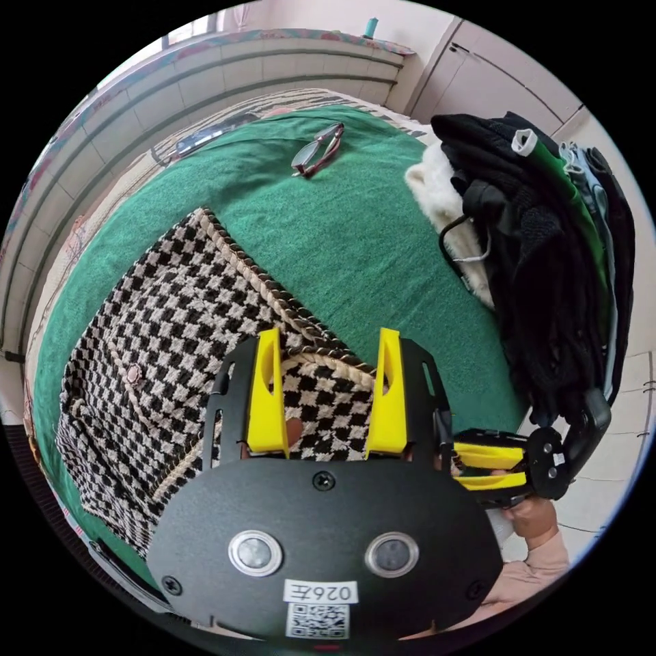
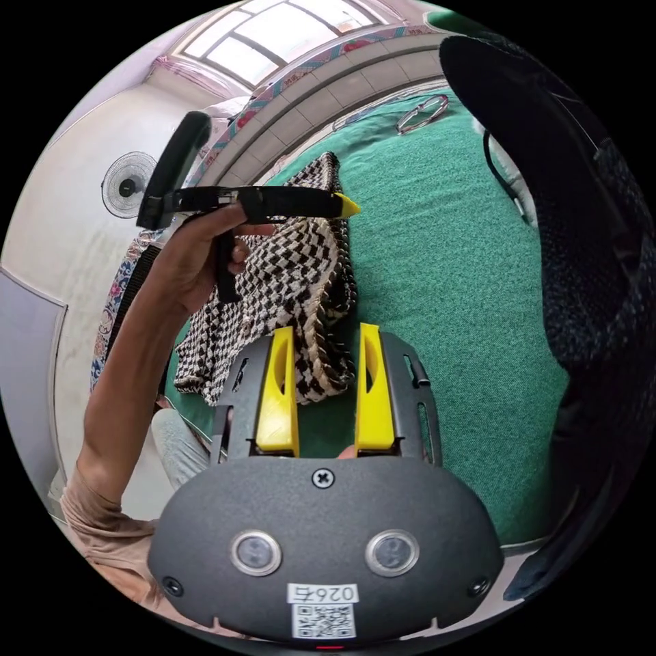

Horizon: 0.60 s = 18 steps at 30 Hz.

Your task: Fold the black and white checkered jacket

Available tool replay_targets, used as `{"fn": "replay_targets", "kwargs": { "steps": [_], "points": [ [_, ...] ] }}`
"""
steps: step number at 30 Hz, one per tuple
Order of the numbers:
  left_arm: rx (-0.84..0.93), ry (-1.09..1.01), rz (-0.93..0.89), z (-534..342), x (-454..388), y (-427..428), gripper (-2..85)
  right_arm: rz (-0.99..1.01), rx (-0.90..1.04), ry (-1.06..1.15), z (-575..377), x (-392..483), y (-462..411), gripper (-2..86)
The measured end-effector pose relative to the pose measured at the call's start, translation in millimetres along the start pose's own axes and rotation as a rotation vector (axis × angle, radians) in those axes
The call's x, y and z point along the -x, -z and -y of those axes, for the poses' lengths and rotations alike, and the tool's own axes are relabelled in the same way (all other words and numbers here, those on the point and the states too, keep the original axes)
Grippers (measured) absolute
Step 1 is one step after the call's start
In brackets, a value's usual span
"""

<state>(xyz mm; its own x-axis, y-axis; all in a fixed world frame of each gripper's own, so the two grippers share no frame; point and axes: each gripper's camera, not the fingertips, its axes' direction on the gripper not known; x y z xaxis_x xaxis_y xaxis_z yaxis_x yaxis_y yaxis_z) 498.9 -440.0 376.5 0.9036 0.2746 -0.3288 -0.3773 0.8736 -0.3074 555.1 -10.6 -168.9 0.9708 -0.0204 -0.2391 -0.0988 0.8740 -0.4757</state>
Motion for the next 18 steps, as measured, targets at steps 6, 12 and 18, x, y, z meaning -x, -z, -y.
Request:
{"fn": "replay_targets", "kwargs": {
  "steps": [6,12,18],
  "points": [
    [0.089,-0.034,0.14,28,-14,-2,18.0,0.27,0.038,0.06,-9,-1,3,-0.8],
    [0.122,-0.049,0.133,37,0,6,16.7,0.115,-0.068,0.332,-28,57,30,-1.1],
    [0.076,-0.03,0.104,25,45,26,4.8,0.002,-0.071,0.42,-38,76,26,-1.1]
  ]
}}
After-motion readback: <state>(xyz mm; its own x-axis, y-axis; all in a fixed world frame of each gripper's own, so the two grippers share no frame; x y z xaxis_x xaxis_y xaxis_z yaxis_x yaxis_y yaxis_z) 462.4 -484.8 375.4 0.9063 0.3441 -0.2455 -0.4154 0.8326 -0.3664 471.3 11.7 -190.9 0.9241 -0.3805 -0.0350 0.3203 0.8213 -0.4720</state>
